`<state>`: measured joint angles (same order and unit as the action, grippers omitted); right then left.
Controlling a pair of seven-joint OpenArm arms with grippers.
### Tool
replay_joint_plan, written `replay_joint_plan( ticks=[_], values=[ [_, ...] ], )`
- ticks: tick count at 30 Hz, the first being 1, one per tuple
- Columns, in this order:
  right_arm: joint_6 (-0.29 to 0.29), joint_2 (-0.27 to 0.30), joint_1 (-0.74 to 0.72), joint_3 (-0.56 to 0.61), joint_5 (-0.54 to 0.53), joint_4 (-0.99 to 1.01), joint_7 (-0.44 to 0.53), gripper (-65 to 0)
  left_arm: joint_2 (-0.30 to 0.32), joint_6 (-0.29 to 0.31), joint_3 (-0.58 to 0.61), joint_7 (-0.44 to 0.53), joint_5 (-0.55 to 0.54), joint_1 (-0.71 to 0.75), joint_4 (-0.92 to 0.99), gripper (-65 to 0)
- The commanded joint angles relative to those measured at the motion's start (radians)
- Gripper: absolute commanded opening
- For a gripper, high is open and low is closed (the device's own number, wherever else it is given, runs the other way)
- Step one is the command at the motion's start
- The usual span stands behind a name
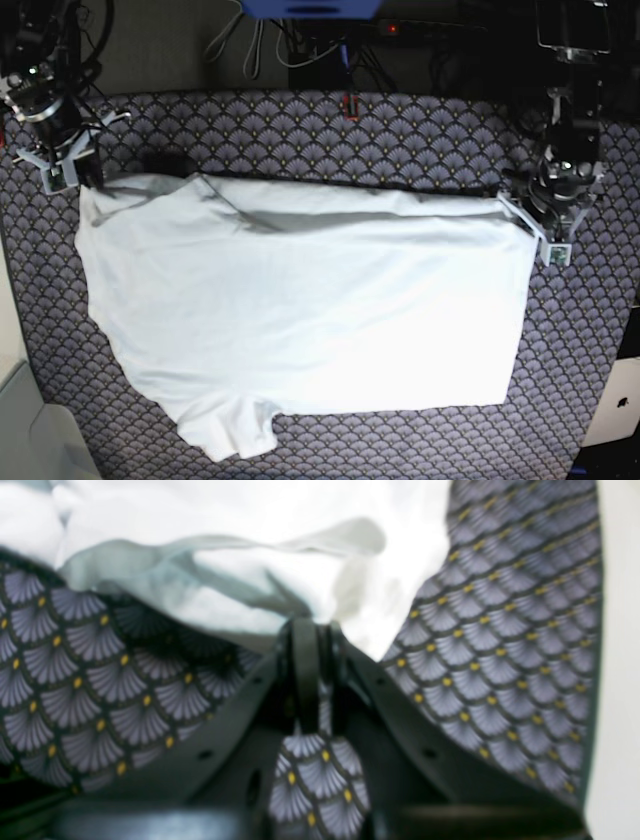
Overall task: Fold the T-shirt properly
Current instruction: 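Drag the shirt toward the robot with both grippers, then release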
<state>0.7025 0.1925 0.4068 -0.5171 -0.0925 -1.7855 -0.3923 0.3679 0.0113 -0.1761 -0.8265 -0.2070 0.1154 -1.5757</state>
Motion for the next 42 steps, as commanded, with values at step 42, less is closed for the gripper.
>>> replay_joint_plan(
  ticks=[42],
  values=[
    [-0.004,0.075,0.175,-0.145,-0.188,-0.132,-0.049,-65.0,0.107,0.000,-0.122,-0.261,0.004,0.168,-0.274,-64.5]
  ],
)
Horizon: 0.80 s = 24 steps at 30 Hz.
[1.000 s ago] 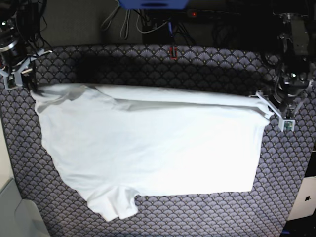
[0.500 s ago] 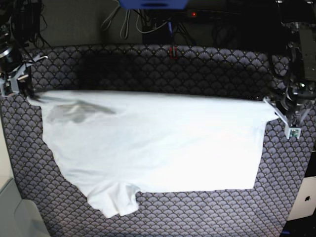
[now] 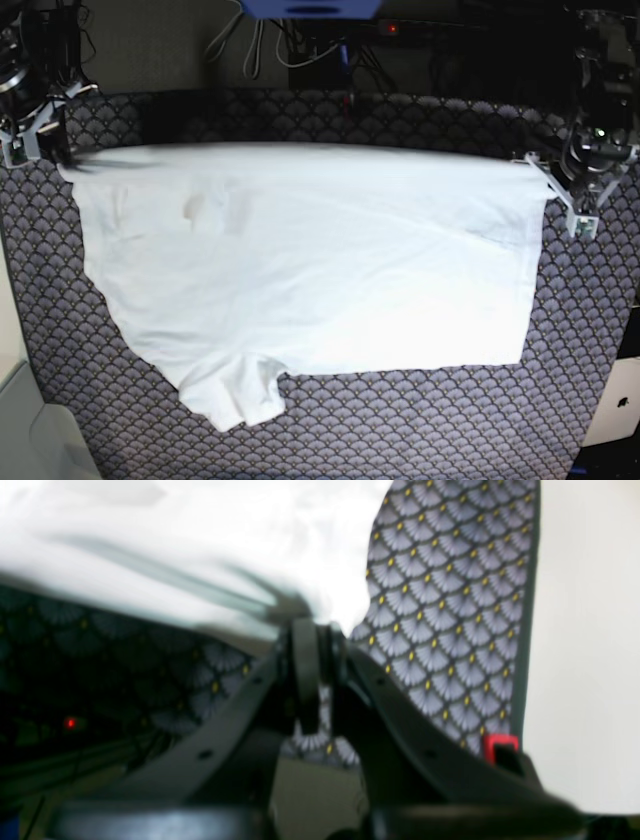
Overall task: Fold the T-shirt properly
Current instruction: 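Drag the shirt toward the robot with both grippers, then release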
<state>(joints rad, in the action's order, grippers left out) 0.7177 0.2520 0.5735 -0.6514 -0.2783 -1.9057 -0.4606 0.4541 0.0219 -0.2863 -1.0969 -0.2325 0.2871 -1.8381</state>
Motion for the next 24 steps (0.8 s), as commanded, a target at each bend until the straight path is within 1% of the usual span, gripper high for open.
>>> replay_joint_plan(
  ticks=[1,4,7,12,15,24],
  values=[
    [-0.020,0.016,0.016,-0.009,-0.002,-0.010,0.020,-65.0,0.022,-0.010,-0.014,0.022,0.029,0.013,-0.007,-64.5],
    [-0.020,0.010,0.027,0.008,-0.002,0.008,0.020,-65.0,0.013,-0.010,-0.064,0.054,0.029,0.050,-0.002,-64.5],
    [-0.020,0.007,0.021,0.026,-0.002,0.061,0.020,-65.0,0.012,-0.010,-0.089,0.076,0.029,0.074,-0.001,-64.5],
    [-0.020,0.008,0.018,0.063,-0.002,0.125,0.021,-65.0,0.012,-0.010,-0.086,0.094,0.029,0.096,0.001,-64.5],
    [-0.020,0.007,0.018,0.064,-0.002,0.127,0.021,-65.0,-0.018,-0.010,-0.087,0.094,0.029,0.096,0.018,-64.5],
    [-0.020,0.008,0.029,0.060,0.000,0.127,0.013,-65.0,-0.028,-0.009,-0.080,0.087,0.028,0.099,0.054,-64.1]
  ],
)
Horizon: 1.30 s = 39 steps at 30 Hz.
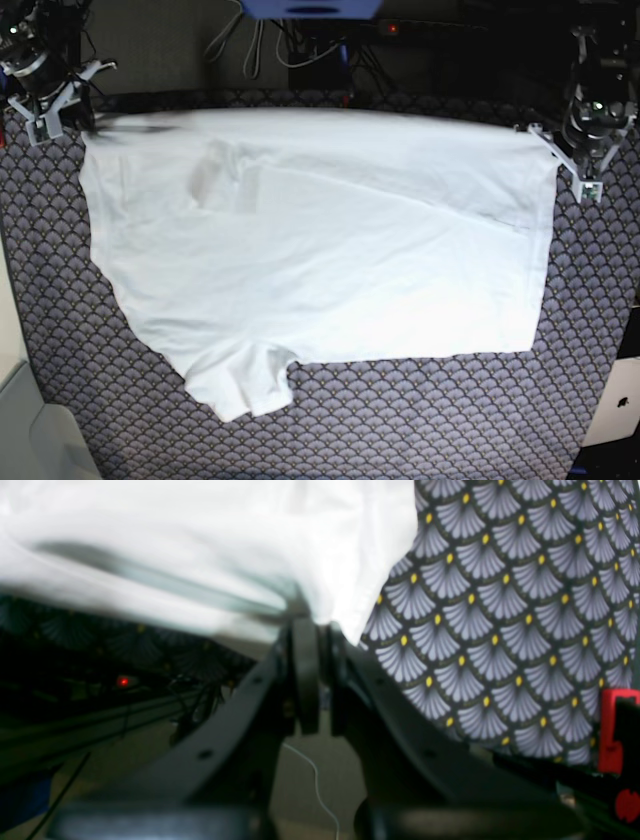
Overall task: Fold the T-shirt properly
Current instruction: 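Drag the shirt toward the robot with both grippers, then release, then move both grippers to the shirt's hem corners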
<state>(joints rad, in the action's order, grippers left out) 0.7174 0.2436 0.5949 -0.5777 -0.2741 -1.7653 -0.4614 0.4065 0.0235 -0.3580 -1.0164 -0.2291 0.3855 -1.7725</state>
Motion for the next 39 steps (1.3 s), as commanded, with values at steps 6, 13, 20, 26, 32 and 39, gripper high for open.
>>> replay_joint_plan(
  ticks=[6,13,20,26,32,39],
  values=[
    [-0.019,0.018,0.030,-0.009,-0.004,-0.014,0.013,-65.0,0.025,-0.009,-0.008,0.005,0.018,0.016,-0.011,-56.3],
    [-0.019,0.043,0.063,-0.009,-0.004,-0.014,0.011,-45.7,0.027,-0.001,-0.006,0.005,0.020,0.036,-0.020,-16.7],
    [-0.019,0.041,0.081,-0.031,-0.004,-0.017,0.019,-38.5,0.019,0.095,-0.017,0.006,0.026,0.036,-0.020,-13.8],
    [-0.019,0.041,0.084,-0.084,-0.004,-0.017,0.019,-38.5,0.019,0.099,-0.032,0.006,0.026,0.036,-0.022,-13.8],
    [-0.019,0.061,0.067,-0.163,-0.004,-0.018,0.020,-38.4,0.016,0.102,-0.152,0.009,0.015,0.025,-0.025,-13.8],
    [-0.019,0.101,-0.003,-0.183,-0.004,-0.026,0.020,-38.1,0.016,0.103,-0.221,0.006,0.017,-0.033,-0.091,-13.8]
  ],
)
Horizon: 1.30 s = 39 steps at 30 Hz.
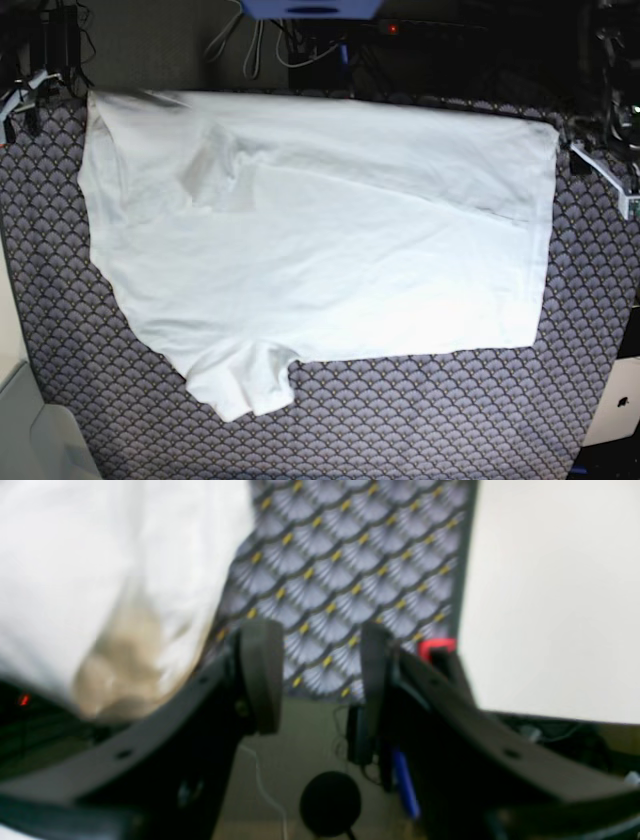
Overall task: Fold the T-shirt properly
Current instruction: 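Move both grippers to the shirt's hem corners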
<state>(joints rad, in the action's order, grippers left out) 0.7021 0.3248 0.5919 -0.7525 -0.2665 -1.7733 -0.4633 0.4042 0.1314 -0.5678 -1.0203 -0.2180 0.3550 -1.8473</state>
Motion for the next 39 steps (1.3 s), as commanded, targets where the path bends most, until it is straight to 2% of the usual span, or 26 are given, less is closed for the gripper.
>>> replay_joint_plan(
  ticks=[1,6,10,14,18,22,26,28,31,38,39],
  values=[
    [-0.004,0.021,-0.020,-0.005,-0.012,-0.020,0.019,-38.1,0.017,-0.005,-0.013,0.010,0.006,-0.014,-0.021,-13.8],
    [-0.004,0.029,-0.158,0.078,-0.010,-0.069,0.013,-38.0,-0.024,-0.005,-0.010,0.010,0.015,-0.124,-0.024,-13.7],
    [-0.004,0.029,-0.287,0.195,0.002,-0.073,0.011,-37.9,-0.064,-0.005,-0.007,0.010,0.015,-0.215,-0.015,-13.7],
    [-0.004,0.026,-0.462,0.342,0.135,-0.009,-0.033,-37.4,-0.110,-0.005,-0.005,0.018,0.015,-0.313,0.015,-13.7],
    [-0.004,0.013,-0.668,0.431,0.209,0.145,-0.119,-32.6,-0.126,-0.005,0.001,0.018,0.015,-0.425,0.114,-13.7],
    [-0.004,0.013,-0.875,0.503,0.240,0.381,-0.127,-28.9,-0.086,-0.006,0.091,0.030,0.015,-0.528,0.243,-13.7],
    [-0.004,0.020,-1.082,0.561,0.244,0.671,-0.119,-28.7,-0.072,-0.014,0.173,0.166,0.016,-0.609,0.393,-13.7],
    [-0.004,0.021,-1.173,0.591,0.244,0.807,-0.071,-28.7,-0.063,-0.014,0.202,0.235,0.029,-0.638,0.453,-13.7],
    [-0.004,0.032,-1.255,0.623,0.244,0.990,0.050,-28.7,-0.063,-0.014,0.262,0.300,0.093,-0.689,0.538,-13.7],
    [-0.004,0.047,-1.311,0.742,0.244,1.232,0.304,-28.5,-0.083,-0.009,0.297,0.334,0.164,-0.729,0.627,-13.7],
    [-0.028,0.047,-1.311,0.759,0.244,1.254,0.332,-28.5,-0.083,-0.009,0.297,0.334,0.164,-0.729,0.627,-13.7]
  ],
)
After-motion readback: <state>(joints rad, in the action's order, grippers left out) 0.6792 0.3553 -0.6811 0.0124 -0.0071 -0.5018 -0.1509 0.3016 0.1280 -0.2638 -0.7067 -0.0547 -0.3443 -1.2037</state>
